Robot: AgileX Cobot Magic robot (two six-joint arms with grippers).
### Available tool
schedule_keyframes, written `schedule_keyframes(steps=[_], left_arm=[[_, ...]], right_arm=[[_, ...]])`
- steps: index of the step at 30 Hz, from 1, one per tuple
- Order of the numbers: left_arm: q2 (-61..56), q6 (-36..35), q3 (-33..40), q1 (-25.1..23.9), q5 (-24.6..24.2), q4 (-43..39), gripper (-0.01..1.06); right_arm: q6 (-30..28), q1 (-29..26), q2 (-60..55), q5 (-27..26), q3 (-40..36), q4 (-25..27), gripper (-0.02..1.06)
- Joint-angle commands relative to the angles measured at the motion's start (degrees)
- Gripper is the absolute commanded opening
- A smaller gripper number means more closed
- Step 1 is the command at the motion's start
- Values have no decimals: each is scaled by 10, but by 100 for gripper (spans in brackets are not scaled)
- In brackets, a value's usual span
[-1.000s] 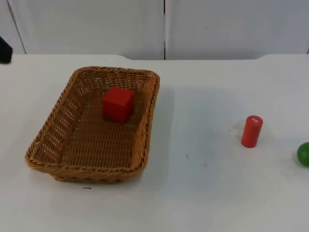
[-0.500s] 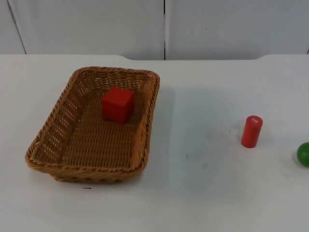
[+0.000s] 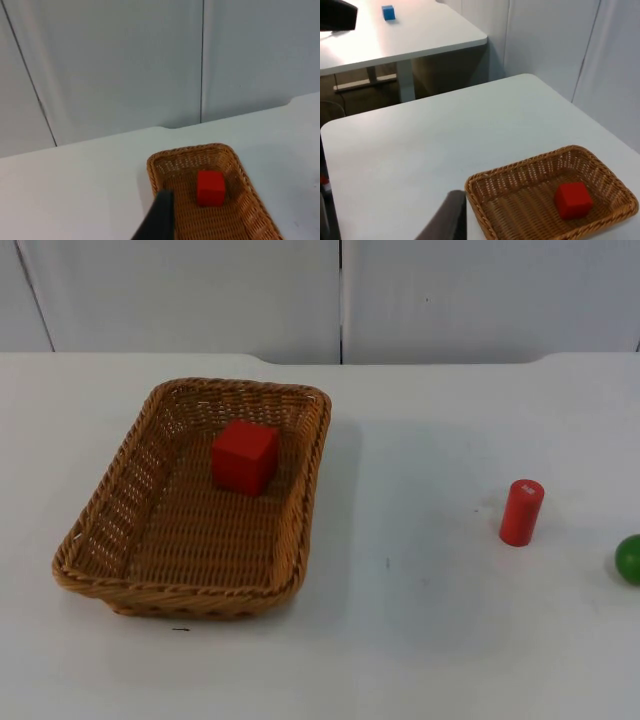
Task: Pick up the basket with the left hand and place the object to the left of the red cylinder into the basket with the right hand.
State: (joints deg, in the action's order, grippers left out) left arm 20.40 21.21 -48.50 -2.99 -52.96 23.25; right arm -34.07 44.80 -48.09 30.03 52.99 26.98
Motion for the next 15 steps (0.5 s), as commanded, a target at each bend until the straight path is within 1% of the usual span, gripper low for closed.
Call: schedule_keyframes(steps=[1, 4, 7, 9, 10, 15], left_arm=[[-5, -7, 3, 4, -7, -4, 84], [-5, -10, 3, 4, -13, -6, 84], [-11, -31, 15, 4, -15, -9, 84], [-27, -33, 43, 4, -8, -9, 84], [-27, -33, 43, 4, -8, -9, 84], [-72, -60, 102, 4, -3, -47, 84]], right_arm=[[0, -2, 23, -32, -27, 1, 105], [0, -2, 45, -42, -48, 1, 105], [0, -2, 90, -46, -87, 1, 105], [0, -2, 123, -46, -111, 1, 105], [0, -2, 123, -46, -111, 1, 105], [1, -2, 193, -43, -168, 1, 105]])
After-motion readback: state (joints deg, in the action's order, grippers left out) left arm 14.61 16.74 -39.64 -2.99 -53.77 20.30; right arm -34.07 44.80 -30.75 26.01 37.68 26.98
